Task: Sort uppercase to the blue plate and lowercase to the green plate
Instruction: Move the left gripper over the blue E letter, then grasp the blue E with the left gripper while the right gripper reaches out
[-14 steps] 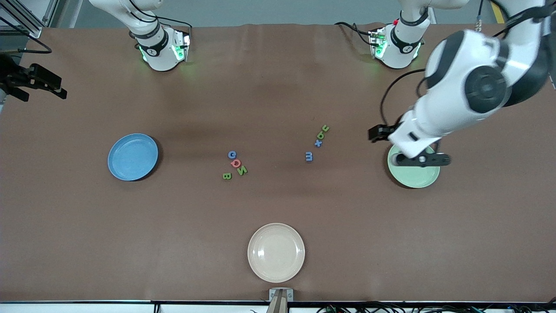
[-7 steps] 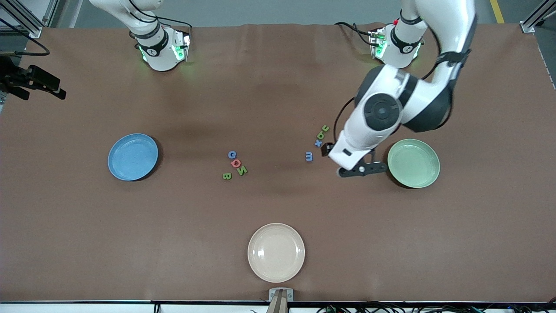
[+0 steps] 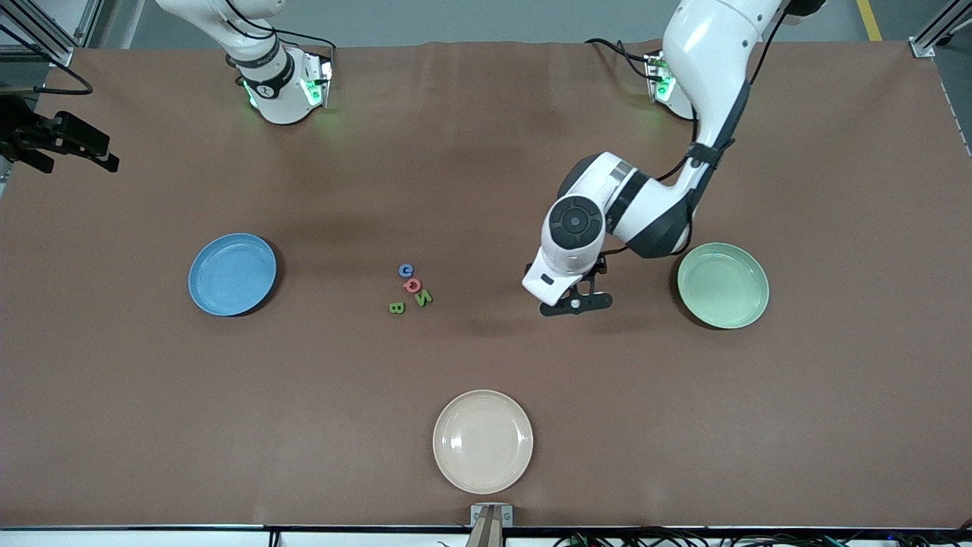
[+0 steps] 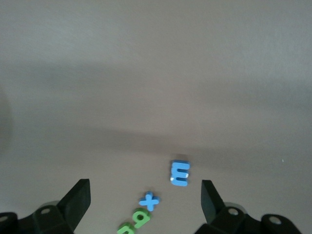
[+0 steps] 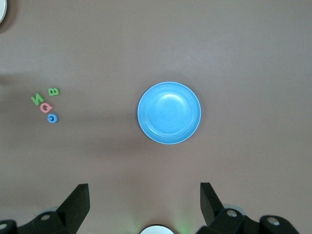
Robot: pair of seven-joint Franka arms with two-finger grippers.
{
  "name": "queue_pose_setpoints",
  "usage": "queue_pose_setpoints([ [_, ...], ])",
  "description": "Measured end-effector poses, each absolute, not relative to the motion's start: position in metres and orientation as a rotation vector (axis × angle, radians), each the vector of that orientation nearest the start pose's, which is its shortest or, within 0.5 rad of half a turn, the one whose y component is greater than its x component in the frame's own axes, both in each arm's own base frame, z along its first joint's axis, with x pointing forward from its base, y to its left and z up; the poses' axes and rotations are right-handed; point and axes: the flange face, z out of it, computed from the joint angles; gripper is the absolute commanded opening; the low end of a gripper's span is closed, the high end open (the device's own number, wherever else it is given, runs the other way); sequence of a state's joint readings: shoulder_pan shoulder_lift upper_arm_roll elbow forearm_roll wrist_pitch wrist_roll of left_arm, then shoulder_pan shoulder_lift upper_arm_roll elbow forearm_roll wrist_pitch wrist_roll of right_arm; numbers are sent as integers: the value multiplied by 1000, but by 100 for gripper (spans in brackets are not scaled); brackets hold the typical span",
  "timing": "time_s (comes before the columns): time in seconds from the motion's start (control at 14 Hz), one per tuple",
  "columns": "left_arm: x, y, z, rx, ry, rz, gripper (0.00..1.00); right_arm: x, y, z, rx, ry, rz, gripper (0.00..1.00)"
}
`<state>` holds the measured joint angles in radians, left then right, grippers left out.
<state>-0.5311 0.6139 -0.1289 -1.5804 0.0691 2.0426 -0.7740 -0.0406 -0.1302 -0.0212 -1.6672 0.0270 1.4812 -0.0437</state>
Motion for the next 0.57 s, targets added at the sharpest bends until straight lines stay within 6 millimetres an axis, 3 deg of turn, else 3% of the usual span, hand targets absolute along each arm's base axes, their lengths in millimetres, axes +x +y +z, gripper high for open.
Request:
queue_pose_setpoints([
  [0.29,531,-420,231,-3103,-105,118,100,504,-30,642,-3119,26,64,100],
  [0.57,518,-425,212,-3114,-167,100,99,505,-30,642,-3122,26,57,100],
])
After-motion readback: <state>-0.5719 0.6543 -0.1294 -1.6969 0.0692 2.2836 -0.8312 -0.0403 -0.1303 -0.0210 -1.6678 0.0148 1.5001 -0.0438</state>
